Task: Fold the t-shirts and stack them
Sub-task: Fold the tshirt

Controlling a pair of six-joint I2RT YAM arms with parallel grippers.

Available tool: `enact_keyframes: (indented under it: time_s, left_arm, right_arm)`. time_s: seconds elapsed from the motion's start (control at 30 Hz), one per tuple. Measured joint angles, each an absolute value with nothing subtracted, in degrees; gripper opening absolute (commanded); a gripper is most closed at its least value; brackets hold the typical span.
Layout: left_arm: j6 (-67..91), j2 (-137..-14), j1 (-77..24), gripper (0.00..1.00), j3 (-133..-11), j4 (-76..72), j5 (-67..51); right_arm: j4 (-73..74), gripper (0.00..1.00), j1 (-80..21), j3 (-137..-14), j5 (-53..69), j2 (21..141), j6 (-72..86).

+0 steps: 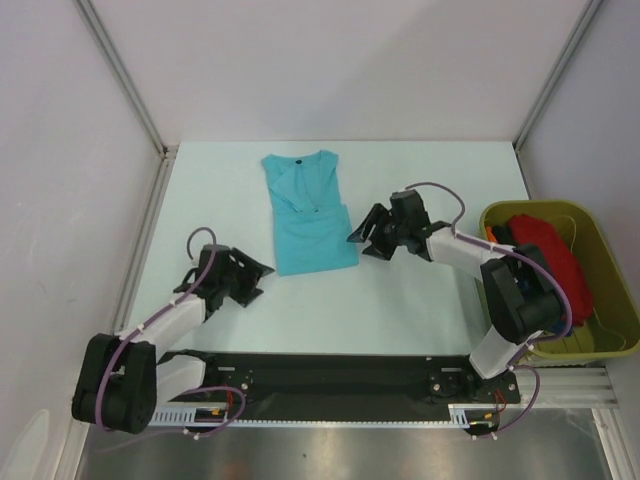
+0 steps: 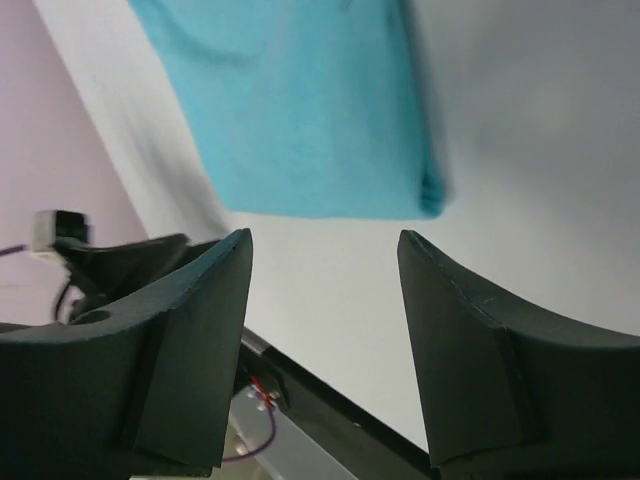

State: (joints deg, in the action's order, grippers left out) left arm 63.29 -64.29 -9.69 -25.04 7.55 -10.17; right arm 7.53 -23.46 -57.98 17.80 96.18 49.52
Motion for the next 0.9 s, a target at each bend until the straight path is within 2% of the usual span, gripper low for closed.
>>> enact_keyframes:
  time_s: [0.13,0.23,0.33,0.63,0.9]
  left_arm:
    - [74.56,-63.83,-15.42,0.7,-19.57,2.52,-7.33]
    - [80.77,-63.88,-18.59,0.63,-18.37,-2.72,-5.54]
    - [86.26,-65.73,-20.34,0.6,-16.43,-9.08,-4.21]
    - [97.38,-75.16,-22.68,0.48,-13.61,-20.93,-3.14]
    - [100.29,-75.53,-22.76,0.45,-13.41,-21.45,1.28]
  right_arm:
    - [-1.19,0.65,-27.88,-50.35,14.24,94.04,59.66]
    - [-5.13,0.63,-28.29,-44.14,11.29,93.73,66.57]
    - [-8.71,0.61,-28.4,-39.83,9.72,93.65,71.77]
    - [-17.15,0.57,-28.99,-36.69,7.79,94.91,79.55]
    - [-18.39,0.56,-29.3,-37.15,7.05,96.09,81.3]
